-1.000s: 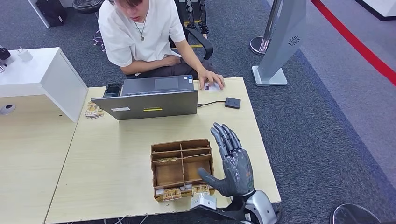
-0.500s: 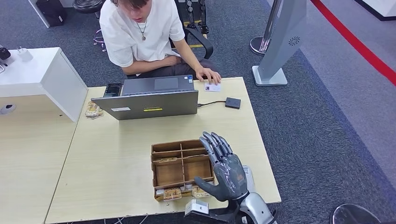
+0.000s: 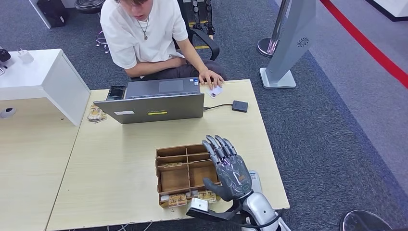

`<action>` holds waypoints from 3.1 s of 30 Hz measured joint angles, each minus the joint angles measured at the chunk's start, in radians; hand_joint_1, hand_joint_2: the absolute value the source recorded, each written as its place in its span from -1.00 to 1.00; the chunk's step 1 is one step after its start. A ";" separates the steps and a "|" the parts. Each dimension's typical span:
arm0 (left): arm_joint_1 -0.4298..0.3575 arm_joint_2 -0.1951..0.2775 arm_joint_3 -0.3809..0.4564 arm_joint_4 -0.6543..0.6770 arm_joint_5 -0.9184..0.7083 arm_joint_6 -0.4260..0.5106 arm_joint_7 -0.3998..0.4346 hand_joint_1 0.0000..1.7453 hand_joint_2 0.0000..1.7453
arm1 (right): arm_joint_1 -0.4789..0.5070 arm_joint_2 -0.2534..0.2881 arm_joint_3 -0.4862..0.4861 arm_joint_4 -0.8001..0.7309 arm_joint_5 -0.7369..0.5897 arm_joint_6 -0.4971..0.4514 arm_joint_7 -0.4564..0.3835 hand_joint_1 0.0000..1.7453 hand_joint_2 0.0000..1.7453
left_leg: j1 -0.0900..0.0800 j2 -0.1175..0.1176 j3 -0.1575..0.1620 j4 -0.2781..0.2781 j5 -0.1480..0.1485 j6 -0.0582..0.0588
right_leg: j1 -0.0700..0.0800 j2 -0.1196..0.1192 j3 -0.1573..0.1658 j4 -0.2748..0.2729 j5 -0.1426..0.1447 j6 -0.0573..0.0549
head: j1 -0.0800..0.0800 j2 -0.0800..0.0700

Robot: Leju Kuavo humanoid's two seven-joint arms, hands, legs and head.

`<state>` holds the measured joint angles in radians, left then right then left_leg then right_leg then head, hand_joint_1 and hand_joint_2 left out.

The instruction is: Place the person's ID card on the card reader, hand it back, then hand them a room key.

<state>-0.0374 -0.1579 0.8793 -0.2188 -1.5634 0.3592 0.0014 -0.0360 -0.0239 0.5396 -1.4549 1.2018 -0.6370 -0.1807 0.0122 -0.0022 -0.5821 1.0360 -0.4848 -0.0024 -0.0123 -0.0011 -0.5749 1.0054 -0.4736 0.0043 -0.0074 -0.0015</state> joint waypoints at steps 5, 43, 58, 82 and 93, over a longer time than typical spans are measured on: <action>0.000 -0.005 0.000 0.000 0.001 0.000 -0.007 -1.00 -1.00 | -0.016 0.000 0.002 0.019 0.031 0.010 0.023 -0.76 1.00 | 0.000 0.000 0.000 0.000 0.000 0.000 | 0.000 0.000 0.000 0.000 0.000 0.000 | 0.000 0.000; -0.001 -0.016 0.000 0.000 0.002 -0.003 -0.023 -1.00 -1.00 | -0.104 0.000 0.058 0.129 0.100 0.053 0.077 -0.30 1.00 | 0.000 0.000 0.000 0.000 0.000 0.000 | 0.000 0.000 0.000 0.000 0.000 0.000 | 0.000 0.000; -0.001 -0.016 0.000 0.000 0.000 -0.008 -0.024 -1.00 -1.00 | -0.139 0.008 0.077 0.186 0.102 0.065 0.087 -0.21 1.00 | 0.000 0.000 0.000 0.000 0.000 0.000 | 0.000 0.000 0.000 0.000 0.000 0.000 | 0.000 0.000; -0.001 -0.016 0.000 0.000 -0.002 -0.012 -0.026 -1.00 -1.00 | -0.185 0.020 0.088 0.252 0.102 0.035 0.105 0.66 1.00 | 0.000 0.000 0.000 0.000 0.000 0.000 | 0.000 0.000 0.000 0.000 0.000 0.000 | 0.000 0.000; -0.001 -0.016 0.000 0.000 -0.002 -0.012 -0.026 -1.00 -1.00 | -0.184 0.020 0.089 0.251 0.105 0.028 0.106 0.72 1.00 | 0.000 0.000 0.000 0.000 0.000 0.000 | 0.000 0.000 0.000 0.000 0.000 0.000 | 0.000 0.000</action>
<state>-0.0380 -0.1743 0.8790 -0.2186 -1.5652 0.3468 -0.0244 -0.2204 -0.0038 0.6283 -1.2040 1.3073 -0.6088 -0.0752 0.0122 -0.0023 -0.5820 1.0360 -0.4847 -0.0024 -0.0123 -0.0011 -0.5749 1.0055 -0.4735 0.0042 -0.0073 -0.0015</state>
